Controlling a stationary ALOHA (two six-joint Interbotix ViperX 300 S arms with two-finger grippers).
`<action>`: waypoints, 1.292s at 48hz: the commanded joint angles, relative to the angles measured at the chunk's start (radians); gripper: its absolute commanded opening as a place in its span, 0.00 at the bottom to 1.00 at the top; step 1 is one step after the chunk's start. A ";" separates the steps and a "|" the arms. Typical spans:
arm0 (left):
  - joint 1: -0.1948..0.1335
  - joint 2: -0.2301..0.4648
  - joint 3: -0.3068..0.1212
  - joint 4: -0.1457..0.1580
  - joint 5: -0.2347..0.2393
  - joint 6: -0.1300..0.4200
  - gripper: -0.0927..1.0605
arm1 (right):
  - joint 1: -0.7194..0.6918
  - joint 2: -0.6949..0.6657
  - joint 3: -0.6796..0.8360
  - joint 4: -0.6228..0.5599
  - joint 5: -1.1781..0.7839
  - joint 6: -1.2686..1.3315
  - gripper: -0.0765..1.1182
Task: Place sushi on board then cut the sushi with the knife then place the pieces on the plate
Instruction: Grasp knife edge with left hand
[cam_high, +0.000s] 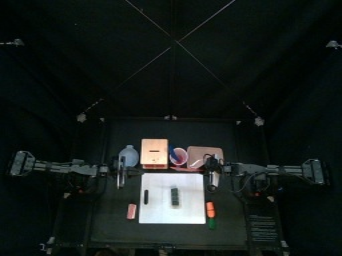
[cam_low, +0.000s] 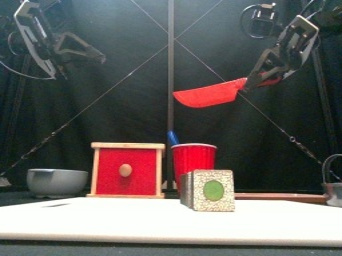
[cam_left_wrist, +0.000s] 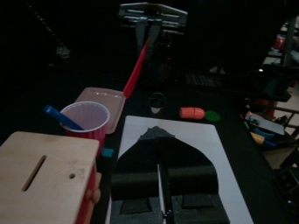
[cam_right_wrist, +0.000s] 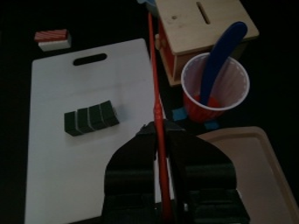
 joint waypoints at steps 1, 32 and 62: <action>-0.008 0.048 -0.049 0.008 -0.015 0.000 0.31 | 0.031 0.037 -0.006 -0.008 -0.044 0.002 0.40; -0.048 0.313 -0.249 -0.006 0.213 -0.002 0.94 | 0.109 0.224 -0.026 0.028 -0.245 0.011 0.39; -0.060 0.560 -0.422 0.003 0.377 0.000 0.93 | 0.126 0.339 -0.083 0.020 -0.249 0.008 0.39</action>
